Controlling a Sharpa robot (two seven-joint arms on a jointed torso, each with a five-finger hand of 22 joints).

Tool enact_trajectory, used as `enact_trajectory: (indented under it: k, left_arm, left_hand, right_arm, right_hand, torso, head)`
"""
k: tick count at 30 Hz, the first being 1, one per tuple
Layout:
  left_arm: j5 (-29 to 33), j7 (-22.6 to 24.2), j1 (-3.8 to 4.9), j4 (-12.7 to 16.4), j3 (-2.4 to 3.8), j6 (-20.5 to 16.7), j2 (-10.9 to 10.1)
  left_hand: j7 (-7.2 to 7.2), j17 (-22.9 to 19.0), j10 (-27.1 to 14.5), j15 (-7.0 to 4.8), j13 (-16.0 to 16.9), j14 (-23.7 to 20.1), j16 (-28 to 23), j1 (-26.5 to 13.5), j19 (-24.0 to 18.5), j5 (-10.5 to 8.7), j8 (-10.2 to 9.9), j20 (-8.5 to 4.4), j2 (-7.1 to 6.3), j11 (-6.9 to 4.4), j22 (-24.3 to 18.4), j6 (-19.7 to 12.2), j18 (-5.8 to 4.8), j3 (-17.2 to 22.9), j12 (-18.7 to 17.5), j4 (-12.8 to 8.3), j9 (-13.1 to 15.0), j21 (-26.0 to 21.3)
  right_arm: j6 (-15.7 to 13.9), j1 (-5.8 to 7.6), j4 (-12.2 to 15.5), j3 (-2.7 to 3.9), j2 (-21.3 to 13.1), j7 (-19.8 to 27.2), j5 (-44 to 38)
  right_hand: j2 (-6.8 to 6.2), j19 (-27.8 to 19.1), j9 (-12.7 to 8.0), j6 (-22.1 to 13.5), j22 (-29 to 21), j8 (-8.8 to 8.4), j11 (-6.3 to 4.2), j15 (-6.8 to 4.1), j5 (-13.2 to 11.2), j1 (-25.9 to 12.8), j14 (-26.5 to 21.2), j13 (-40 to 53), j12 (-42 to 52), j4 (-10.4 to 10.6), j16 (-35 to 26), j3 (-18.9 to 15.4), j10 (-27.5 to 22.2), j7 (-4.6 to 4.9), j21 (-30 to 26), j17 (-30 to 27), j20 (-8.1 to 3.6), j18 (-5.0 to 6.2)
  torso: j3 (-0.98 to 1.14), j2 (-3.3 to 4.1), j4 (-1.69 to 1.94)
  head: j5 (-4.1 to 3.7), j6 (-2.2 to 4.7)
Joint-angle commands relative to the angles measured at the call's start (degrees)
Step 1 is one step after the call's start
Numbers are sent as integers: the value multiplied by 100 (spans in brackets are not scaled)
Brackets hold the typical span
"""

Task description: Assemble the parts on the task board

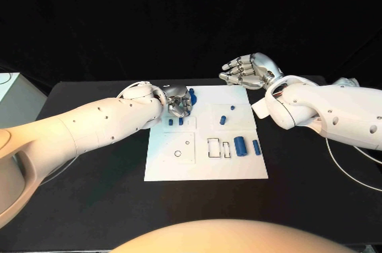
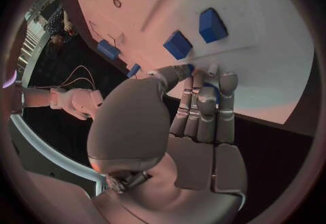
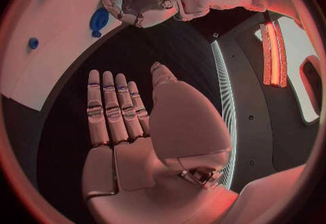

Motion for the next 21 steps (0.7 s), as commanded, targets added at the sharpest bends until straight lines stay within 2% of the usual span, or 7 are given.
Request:
enact_trajectory:
  k: [1, 8, 12, 16, 21]
  left_arm:
    - [59, 140, -19, -9, -7, -11, 22]
    - [92, 219, -38, -38, -8, -136, 38]
    - [114, 258, -46, -55, -8, -255, 43]
    - [155, 311, -50, -58, -8, -391, 34]
    - [271, 398, -56, -19, -6, -592, -18]
  left_hand:
    - [-8, 25, 88, -10, -28, 64, 41, -14, 71, -20, -35, -4, 72, -7, 47, 88, -78, 11, -72, -53, 16, 49]
    - [-16, 76, 327, -38, -94, 167, 90, -24, 181, -18, -121, -34, 109, -30, 187, 237, -107, 36, -306, -141, 37, 157]
    - [4, 48, 504, -40, -159, 207, 95, -35, 239, -8, -197, -38, 122, -17, 264, 329, -122, 88, -564, -214, 56, 220]
    - [15, 23, 777, -33, -244, 280, 90, -78, 316, -1, -309, -39, 126, -14, 359, 430, -135, 173, -1005, -306, 93, 301]
    - [15, 68, 895, -45, -257, 338, 106, -81, 391, 10, -337, -43, 134, -16, 442, 488, -153, 203, -1149, -350, 116, 362]
  right_arm:
    - [85, -2, 4, 3, 7, 47, -16]
    - [91, -2, 3, 3, 9, 45, -16]
    - [90, -1, 6, 3, 5, 42, -16]
    - [91, -1, 7, 3, 4, 41, -16]
    - [91, -1, 6, 3, 2, 41, -16]
  right_hand:
    - [-5, -34, -5, 54, -5, -24, 9, 17, 26, 16, 29, 1, -31, -10, -33, 32, 43, 321, -14, -6, 3, 32]
    - [-5, -34, -5, 54, -5, -24, 9, 17, 26, 16, 29, 1, -31, -10, -33, 32, 43, 321, -14, -6, 3, 32]
    - [-3, -37, -5, 59, -12, -24, 8, 18, 26, 13, 28, 2, -34, -6, -38, 36, 51, 322, -14, -13, 4, 32]
    - [-3, -37, -5, 59, -12, -24, 8, 18, 26, 13, 28, 2, -34, -6, -38, 36, 51, 322, -14, -13, 4, 32]
    - [-3, -37, -5, 59, -12, -24, 8, 18, 26, 13, 28, 2, -34, -6, -38, 36, 51, 322, -14, -13, 4, 32]
  torso:
    - [2, 5, -6]
    - [4, 7, -16]
    - [8, 8, -8]
    - [10, 3, -4]
    - [7, 3, 0]
  head:
    - [-1, 1]
    - [-4, 2]
    - [-17, 0]
    - [-19, 6]
    - [-29, -2]
